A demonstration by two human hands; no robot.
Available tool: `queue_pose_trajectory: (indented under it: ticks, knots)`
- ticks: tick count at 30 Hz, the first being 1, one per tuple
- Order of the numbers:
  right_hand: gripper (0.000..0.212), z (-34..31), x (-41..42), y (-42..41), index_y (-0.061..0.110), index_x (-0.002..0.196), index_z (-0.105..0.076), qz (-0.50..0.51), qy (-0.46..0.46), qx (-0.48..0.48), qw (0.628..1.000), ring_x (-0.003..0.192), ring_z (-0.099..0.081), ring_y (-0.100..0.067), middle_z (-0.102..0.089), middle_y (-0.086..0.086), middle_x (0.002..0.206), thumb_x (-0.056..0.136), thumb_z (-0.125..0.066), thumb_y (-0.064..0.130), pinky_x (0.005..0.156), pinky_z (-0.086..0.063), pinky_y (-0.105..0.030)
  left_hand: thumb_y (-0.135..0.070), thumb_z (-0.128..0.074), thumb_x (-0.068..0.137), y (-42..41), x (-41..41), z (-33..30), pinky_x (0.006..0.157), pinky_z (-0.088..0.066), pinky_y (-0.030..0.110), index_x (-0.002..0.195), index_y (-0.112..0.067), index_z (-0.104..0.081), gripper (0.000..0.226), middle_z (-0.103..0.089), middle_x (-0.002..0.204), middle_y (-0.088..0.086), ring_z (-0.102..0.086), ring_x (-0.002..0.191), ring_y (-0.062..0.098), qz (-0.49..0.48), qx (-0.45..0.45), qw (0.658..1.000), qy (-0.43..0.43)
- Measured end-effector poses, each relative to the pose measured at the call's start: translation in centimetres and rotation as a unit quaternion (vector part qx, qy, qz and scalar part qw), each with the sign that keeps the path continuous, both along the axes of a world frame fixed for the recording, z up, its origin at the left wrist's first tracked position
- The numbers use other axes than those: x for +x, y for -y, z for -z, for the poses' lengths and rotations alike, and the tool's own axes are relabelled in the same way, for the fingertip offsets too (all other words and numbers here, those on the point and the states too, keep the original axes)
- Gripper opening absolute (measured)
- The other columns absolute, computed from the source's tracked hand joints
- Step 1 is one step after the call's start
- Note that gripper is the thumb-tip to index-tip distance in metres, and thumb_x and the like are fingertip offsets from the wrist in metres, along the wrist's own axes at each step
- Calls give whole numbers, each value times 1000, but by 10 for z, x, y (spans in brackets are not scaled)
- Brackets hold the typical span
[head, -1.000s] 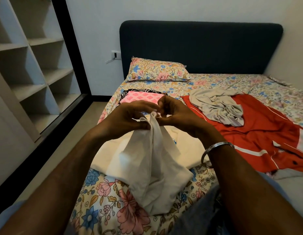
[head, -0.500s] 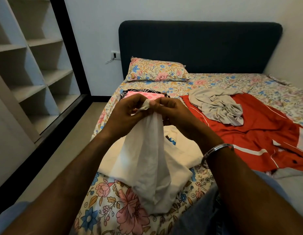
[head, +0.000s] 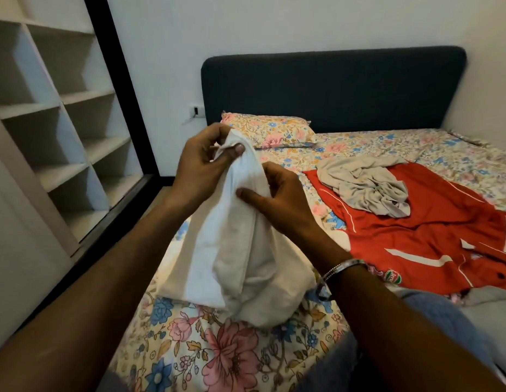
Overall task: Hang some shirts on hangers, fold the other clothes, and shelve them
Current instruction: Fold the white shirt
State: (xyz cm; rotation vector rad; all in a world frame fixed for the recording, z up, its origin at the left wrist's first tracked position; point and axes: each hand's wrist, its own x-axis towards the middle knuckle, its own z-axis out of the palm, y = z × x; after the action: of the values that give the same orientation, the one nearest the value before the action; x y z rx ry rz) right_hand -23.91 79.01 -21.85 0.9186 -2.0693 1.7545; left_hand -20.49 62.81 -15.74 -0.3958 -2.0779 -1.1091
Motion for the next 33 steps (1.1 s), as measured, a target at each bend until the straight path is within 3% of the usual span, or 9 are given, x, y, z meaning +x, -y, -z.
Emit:
queue_pose_trajectory:
  ticks: [5,9,12,16,19,22,27,30,33]
  knots:
    - [42,3,4,-8,17,116,-70,26,58,82,995,89,-66,-2,-70,10,103,77,-86,20,78,-57,-29,-30,-64,98,15,-16,-53,80,-52,18,108,-14,-62,19,-67,101,-5,-63,92,6,-61,-37,997,-29]
    - [21,8,10,-13,5,102,-73,-13,179,153,972,61,-70,-25,-74,-18,83,82,-77,10,60,-57,-38,-31,-65,97,37,-22,-90,79,-53,22,109,-18,-63,17,-66,97,-11,-63,89,-1,-110,-4,992,-53]
    - [19,0,10,-15,-6,100,-68,-16,249,160,955,58,-66,-28,-67,-27,80,84,-58,-7,54,-53,-32,-32,-66,97,45,-21,-101,83,-54,26,111,-20,-64,19,-68,105,-5,-65,97,11,-124,23,991,-34]
    - [13,-40,-4,-35,-1,100,-64,12,326,84,942,80,-69,-32,-64,-20,103,94,-53,-5,56,-60,-32,-33,-65,97,64,-13,-93,91,-52,36,118,-18,-63,25,-67,115,3,-62,103,21,-147,52,988,1]
    - [13,-88,-24,-65,0,94,-63,82,342,23,936,57,-67,-26,-62,-19,94,96,-52,-5,41,-54,-27,-36,-67,95,84,-8,-85,97,-54,47,118,-20,-64,27,-67,116,3,-63,105,24,-162,131,978,22]
    - [21,-132,-32,-92,2,85,-65,157,270,78,947,41,-59,-20,-58,-18,80,93,-50,-10,37,-48,-23,-40,-71,92,88,-5,-77,96,-55,53,114,-24,-67,27,-70,114,3,-67,104,26,-141,167,975,44]
    - [22,-187,-30,-129,2,99,-71,185,209,230,932,62,-62,-22,-64,-19,88,93,-51,-8,50,-50,-25,-37,-73,91,68,-7,-75,90,-59,49,107,-24,-69,21,-74,108,6,-70,102,30,-70,210,975,26]
    - [30,-205,-26,-153,5,107,-70,138,262,219,930,55,-64,-16,-66,-21,94,95,-46,-7,46,-52,-22,-29,-73,93,54,-5,-77,82,-61,38,105,-22,-67,15,-75,103,6,-72,96,25,-26,207,978,21]
    - [31,-211,-18,-171,13,120,-65,39,336,123,933,68,-68,-15,-68,-18,104,99,-47,0,53,-58,-21,-29,-74,92,45,-5,-78,80,-61,37,103,-23,-68,14,-76,99,3,-73,92,23,-11,210,978,0]
